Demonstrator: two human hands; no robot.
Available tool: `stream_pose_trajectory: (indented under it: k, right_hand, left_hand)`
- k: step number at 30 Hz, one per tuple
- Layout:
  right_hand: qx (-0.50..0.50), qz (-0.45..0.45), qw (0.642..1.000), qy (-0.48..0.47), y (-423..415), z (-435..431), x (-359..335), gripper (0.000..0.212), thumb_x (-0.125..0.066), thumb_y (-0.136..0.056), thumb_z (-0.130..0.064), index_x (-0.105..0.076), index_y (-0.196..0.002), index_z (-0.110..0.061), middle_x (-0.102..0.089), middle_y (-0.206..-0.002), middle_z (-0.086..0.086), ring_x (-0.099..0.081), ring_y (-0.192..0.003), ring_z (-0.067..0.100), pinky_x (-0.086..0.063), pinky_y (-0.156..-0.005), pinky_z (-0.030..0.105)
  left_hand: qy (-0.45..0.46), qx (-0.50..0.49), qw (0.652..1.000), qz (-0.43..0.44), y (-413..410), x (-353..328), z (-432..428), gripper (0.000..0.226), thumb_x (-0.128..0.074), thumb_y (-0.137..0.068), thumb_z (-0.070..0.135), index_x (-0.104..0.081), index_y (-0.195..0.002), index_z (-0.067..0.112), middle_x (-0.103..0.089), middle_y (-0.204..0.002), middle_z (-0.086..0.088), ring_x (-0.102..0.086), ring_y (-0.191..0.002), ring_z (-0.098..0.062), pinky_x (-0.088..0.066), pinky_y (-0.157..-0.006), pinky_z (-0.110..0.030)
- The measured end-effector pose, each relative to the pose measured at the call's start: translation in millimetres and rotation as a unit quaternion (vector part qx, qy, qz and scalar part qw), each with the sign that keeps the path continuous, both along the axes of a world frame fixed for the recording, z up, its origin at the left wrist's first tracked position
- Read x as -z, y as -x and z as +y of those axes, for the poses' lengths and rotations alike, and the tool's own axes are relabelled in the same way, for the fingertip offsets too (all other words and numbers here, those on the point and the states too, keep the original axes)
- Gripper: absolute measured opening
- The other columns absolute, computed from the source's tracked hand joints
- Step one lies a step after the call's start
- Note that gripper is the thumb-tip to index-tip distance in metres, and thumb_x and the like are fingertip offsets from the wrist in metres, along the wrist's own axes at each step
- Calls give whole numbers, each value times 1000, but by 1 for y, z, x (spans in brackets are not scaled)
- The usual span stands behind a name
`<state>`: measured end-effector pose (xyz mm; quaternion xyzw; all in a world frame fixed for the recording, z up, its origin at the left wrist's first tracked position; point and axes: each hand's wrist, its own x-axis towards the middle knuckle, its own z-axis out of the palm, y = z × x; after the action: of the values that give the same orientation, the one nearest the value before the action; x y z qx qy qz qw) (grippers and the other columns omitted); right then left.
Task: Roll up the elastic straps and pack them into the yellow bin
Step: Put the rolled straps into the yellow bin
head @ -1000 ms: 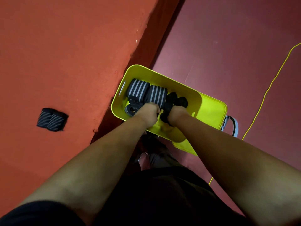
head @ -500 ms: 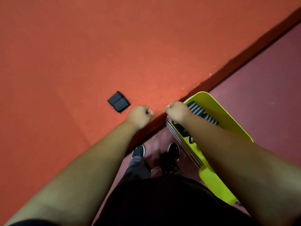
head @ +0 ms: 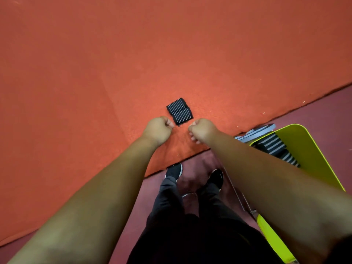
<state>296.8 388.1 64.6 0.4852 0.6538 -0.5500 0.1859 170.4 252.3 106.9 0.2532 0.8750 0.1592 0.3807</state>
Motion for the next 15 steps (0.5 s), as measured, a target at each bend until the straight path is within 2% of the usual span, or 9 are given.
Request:
stream_pose_trajectory:
  k: [2,4,7,9,12,15]
  right_hand:
    - [38,3,999,5,11,-1,13,15,-55,-104,-15,-62,-92,-21,-76,-92,14,-75,-82,31,-64,-72,43]
    - [93,14,995,10,19,1,25,8,-60,-105,-15,-60,-104,-24,-72,-94,10,-72,-83,27,-63,-71,42]
    - [192,19,980,50,31,4,45,19,-68,-106,-19,-53,-117,-23,-71,-103,12,-73,-87,27,-64,-81,46]
    - [234,25,970,61,35,7,54,27,-73,-103,-24,-50,-118,-19,-73,-110,17,-76,-86,28,-67,-81,48]
    - [280,46,956,71,40,8,61,38,-73,-104,-22,-41,-124,-17,-70,-94,18,-74,-74,27,-67,-82,53]
    - [295,70,947,110,49,8,61,52,-70,-106,-17,-38,-148,-14,-70,-90,16,-71,-70,25,-66,-77,46]
  left_hand:
    - [-12,9,1000,19,12,11,8,17,-59,-99,4,-74,-106,7,-73,-108,-11,-69,-105,-33,-43,-82,-29]
    - [-21,16,999,41,23,22,18,19,-60,-97,3,-73,-111,6,-66,-122,-17,-66,-110,-37,-43,-91,-29]
    - [-32,49,996,71,42,39,34,31,-60,-92,0,-68,-122,4,-57,-127,-19,-60,-119,-40,-45,-104,-37]
    - [-39,81,993,73,51,48,44,39,-60,-91,0,-64,-129,2,-56,-130,-19,-57,-125,-40,-45,-109,-43]
    - [-25,110,992,55,60,59,58,50,-60,-93,2,-56,-143,3,-54,-139,-18,-54,-133,-38,-44,-115,-45]
    - [-6,113,993,41,66,66,67,59,-61,-96,6,-49,-154,7,-52,-148,-15,-50,-140,-36,-43,-119,-45]
